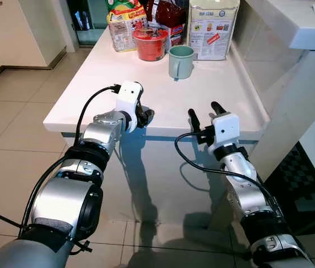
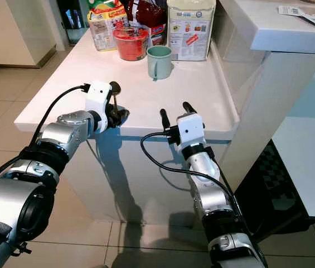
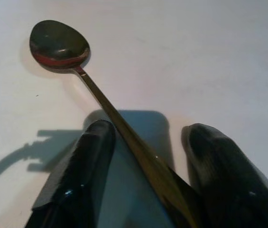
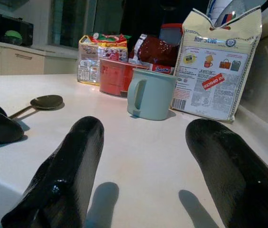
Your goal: Setting the table
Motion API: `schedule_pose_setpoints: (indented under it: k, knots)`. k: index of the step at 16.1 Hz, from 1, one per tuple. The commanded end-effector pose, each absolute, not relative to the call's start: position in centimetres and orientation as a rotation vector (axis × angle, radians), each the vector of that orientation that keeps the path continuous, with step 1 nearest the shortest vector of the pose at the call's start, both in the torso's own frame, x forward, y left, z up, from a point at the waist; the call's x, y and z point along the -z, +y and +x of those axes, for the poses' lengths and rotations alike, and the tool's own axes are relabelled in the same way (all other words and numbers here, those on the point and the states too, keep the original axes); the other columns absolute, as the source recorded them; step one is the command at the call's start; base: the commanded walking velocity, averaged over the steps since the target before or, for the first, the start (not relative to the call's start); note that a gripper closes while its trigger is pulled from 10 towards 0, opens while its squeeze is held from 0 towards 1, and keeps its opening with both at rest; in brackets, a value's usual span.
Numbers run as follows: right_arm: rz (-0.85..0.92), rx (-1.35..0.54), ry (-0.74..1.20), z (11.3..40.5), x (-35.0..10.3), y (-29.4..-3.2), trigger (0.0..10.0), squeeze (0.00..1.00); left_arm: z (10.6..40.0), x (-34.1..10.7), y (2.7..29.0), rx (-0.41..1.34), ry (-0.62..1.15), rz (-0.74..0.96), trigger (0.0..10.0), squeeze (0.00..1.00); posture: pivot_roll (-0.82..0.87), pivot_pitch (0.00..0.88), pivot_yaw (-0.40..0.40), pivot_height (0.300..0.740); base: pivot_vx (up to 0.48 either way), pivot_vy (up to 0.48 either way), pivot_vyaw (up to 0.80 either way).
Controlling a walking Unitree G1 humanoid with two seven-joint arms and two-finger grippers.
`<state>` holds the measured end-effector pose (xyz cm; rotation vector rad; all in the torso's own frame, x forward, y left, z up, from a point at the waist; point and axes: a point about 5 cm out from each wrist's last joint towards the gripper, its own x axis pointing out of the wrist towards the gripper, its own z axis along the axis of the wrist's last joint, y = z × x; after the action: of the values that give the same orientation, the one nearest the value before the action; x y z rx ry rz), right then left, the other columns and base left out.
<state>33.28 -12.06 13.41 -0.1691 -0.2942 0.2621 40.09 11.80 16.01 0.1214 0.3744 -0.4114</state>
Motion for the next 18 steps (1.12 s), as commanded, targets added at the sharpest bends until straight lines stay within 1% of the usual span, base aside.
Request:
schedule_pose_setpoints:
  k: [1,9,13,18]
  knots:
    - [-0.181,-0.263,-0.297,33.2,-13.6,-12.1,10.0,0.0,38.4,-11.5,13.2,0.379,0.572,0.15,0.0,0.0,0.02,0.049,0.064,0.74,0.0,0.0,0.0]
    - [-0.187,-0.261,-0.292,33.2,-13.5,-12.3,10.0,0.0,38.1,-10.7,13.8,0.368,0.588,0.155,0.0,0.0,0.02,0.043,0.062,0.74,0.0,0.0,0.0]
    - [-0.191,-0.265,-0.289,33.1,-13.4,-12.3,10.0,0.0,38.6,-11.6,14.4,0.323,0.514,0.2,0.0,0.0,0.02,0.04,0.058,0.74,0.0,0.0,0.0]
    - [-0.198,-0.267,-0.287,33.1,-13.4,-12.5,10.0,0.0,39.4,-13.2,15.2,0.248,0.415,0.196,0.0,0.0,0.02,0.037,0.055,0.74,0.0,0.0,0.0]
